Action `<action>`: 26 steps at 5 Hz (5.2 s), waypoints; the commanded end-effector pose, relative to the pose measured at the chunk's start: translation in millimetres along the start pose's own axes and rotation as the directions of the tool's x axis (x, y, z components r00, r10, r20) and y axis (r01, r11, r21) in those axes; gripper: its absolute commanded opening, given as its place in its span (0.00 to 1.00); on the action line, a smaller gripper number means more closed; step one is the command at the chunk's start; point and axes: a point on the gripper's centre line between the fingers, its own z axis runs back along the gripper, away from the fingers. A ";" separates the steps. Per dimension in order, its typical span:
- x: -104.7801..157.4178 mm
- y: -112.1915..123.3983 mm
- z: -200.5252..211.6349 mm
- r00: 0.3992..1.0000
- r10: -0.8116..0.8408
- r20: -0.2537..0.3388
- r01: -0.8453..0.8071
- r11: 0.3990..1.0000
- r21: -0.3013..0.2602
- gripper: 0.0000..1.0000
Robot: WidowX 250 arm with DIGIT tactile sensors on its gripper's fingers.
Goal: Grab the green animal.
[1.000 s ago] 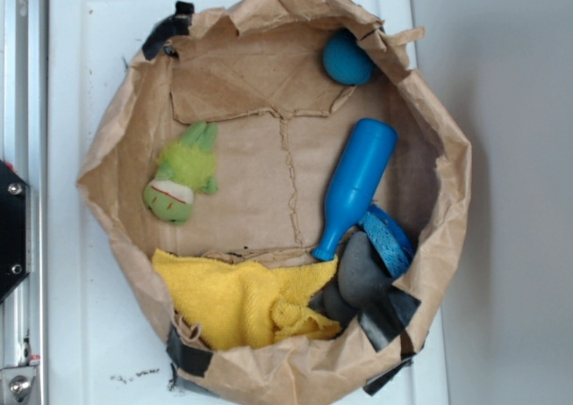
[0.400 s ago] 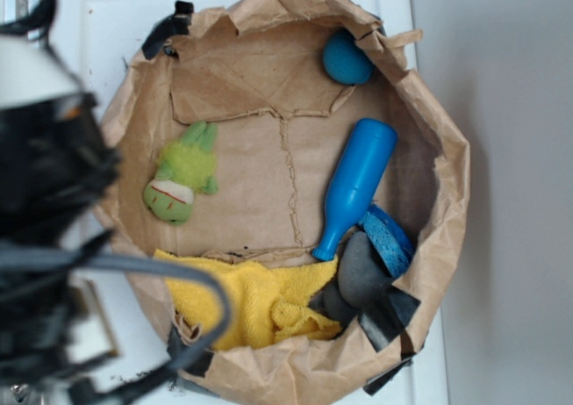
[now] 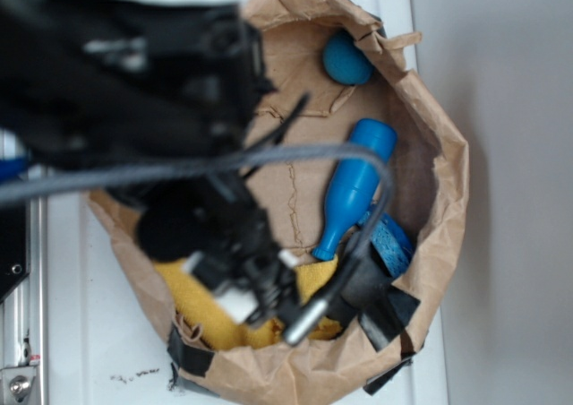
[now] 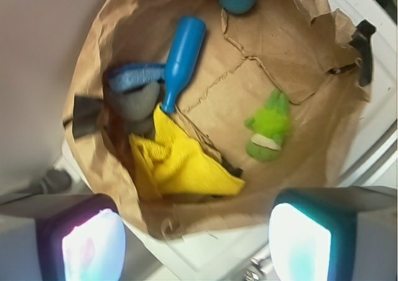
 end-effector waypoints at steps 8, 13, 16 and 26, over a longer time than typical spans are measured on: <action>48.8 52.0 -99.8 0.990 -0.024 0.139 -0.006 0.977 0.211 1.00; 45.2 38.7 -98.6 0.993 -0.027 0.114 0.007 0.985 0.170 1.00; 46.3 22.1 -120.6 0.987 0.010 0.162 -0.034 0.989 0.141 1.00; 29.8 84.7 -174.9 0.994 -0.083 0.073 0.075 0.991 0.113 0.00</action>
